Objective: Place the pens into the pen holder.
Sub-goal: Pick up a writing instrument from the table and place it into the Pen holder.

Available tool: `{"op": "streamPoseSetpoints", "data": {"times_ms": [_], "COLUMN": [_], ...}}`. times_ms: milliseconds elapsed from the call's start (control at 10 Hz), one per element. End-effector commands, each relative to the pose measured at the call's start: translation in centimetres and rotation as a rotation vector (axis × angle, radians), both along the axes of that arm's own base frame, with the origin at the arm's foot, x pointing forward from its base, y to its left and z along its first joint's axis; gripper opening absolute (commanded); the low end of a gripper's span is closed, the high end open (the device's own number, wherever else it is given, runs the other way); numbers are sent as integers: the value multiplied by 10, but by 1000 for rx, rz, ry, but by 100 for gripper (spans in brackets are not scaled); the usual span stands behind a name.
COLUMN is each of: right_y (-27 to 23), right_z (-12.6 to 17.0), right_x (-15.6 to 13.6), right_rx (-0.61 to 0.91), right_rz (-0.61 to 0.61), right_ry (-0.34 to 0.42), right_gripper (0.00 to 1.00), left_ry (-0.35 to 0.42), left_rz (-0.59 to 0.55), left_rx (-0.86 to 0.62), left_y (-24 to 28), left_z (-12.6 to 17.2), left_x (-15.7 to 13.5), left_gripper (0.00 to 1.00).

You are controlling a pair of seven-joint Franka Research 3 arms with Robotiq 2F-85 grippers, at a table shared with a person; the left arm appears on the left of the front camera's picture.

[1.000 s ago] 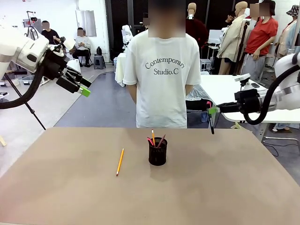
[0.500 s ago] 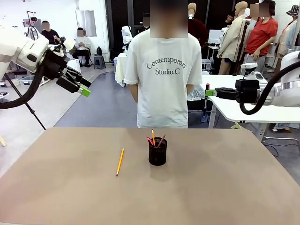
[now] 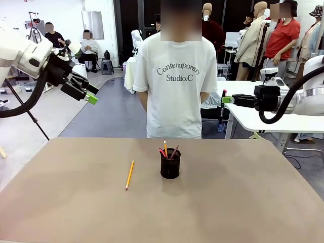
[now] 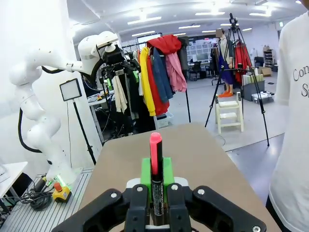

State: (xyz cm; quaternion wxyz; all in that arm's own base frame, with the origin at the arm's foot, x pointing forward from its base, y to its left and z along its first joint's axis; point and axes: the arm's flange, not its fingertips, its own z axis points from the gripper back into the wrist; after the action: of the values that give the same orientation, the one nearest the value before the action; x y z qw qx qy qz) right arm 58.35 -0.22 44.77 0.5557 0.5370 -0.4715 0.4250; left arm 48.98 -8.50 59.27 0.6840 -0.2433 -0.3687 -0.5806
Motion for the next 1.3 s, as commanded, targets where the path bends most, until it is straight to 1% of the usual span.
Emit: {"op": "streamPoseSetpoints", "data": {"times_ms": [0,700,800,900,1000,1100,1200], "right_y": [1,0,1,10,22,36,52], "right_z": [2,0,-13,-27,-41,-54,-70], "right_x": [0,0,4,7,10,8,14], "right_rx": [0,0,32,39,-23,24,36], "right_rz": [0,0,4,-25,10,32,57], "right_ry": [-4,0,-59,-67,-135,-187,-213], "right_gripper": [0,0,0,0,0,0,0], "left_ry": [-3,-3,-3,-3,-3,-3,-3], "left_rz": [1,1,1,1,1,1,1], "left_rx": [5,5,5,5,5,5,5], "left_y": [0,0,0,0,0,0,0], "left_z": [1,1,1,1,1,1,1], "left_x": [-1,-1,-1,-1,-1,-1,-1], "left_gripper": [100,100,100,100,100,100,100]}}
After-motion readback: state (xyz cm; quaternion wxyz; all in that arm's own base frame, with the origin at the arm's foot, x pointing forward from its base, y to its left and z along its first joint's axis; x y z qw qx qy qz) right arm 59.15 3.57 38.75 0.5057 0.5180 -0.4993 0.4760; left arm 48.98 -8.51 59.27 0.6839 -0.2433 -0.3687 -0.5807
